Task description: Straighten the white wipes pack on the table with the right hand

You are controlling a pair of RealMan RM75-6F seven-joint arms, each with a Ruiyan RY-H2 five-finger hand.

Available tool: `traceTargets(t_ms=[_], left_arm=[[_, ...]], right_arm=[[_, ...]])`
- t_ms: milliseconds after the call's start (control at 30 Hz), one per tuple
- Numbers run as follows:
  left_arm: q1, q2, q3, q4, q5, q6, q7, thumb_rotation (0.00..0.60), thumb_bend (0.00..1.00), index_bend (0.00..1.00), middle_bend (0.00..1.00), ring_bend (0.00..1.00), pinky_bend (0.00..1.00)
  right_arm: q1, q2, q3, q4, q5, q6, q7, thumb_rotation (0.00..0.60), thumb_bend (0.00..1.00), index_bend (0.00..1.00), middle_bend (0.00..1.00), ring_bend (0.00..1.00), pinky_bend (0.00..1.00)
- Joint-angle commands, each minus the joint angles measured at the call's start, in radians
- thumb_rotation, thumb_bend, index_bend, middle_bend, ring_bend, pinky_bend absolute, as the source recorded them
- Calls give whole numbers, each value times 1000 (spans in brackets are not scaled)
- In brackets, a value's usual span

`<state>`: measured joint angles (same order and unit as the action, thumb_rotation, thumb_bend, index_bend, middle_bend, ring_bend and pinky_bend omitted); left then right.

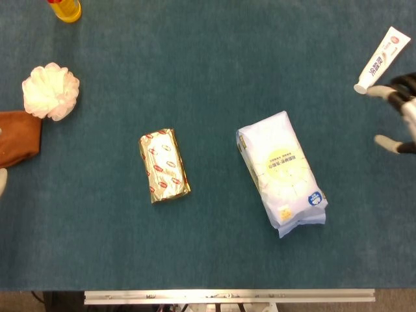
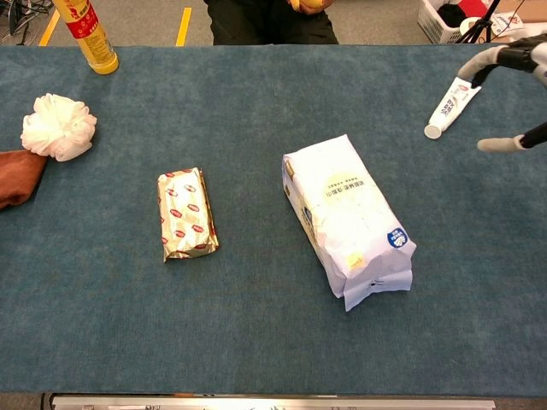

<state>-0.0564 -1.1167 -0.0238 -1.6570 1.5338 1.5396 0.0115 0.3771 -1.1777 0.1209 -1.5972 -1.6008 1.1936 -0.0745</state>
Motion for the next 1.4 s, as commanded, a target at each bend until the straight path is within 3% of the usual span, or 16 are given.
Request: traceTargets(t_ms=[33, 333, 667, 867, 1067, 1200, 1400], left_arm=[[3, 1, 1, 2, -3, 0, 2, 600, 346, 245, 245, 187, 248], [9, 2, -1, 6, -18, -1, 7, 600, 346, 245, 245, 187, 248], [13, 2, -3, 6, -28, -4, 18, 600, 346, 245, 244, 187, 248], [18, 4, -3, 7, -32, -2, 20, 600, 346, 245, 244, 187, 248], [21, 4, -4, 12, -35, -1, 16, 600, 346, 245, 244, 187, 248], [20, 2, -3, 16, -34, -4, 14, 600, 346, 245, 245, 187, 248], [20, 1, -4, 20, -34, -5, 11, 600, 346, 245, 244, 187, 248]], right_arm=[[65, -42, 16, 23, -5, -72, -45, 600, 0, 294, 299, 231, 218], [205, -144, 38, 64, 55, -240, -178, 600, 0, 294, 298, 208, 220], [307, -276, 50, 155, 127, -330, -289, 600, 10, 294, 298, 208, 220], [343, -331, 29, 198, 150, -361, -324, 600, 19, 293, 298, 208, 220], [355, -346, 2, 213, 149, -362, -343, 600, 172, 294, 305, 208, 220], [358, -352, -11, 222, 159, -363, -358, 600, 268, 404, 350, 211, 227], [354, -369, -15, 247, 168, -334, -342, 600, 353, 600, 447, 308, 326]])
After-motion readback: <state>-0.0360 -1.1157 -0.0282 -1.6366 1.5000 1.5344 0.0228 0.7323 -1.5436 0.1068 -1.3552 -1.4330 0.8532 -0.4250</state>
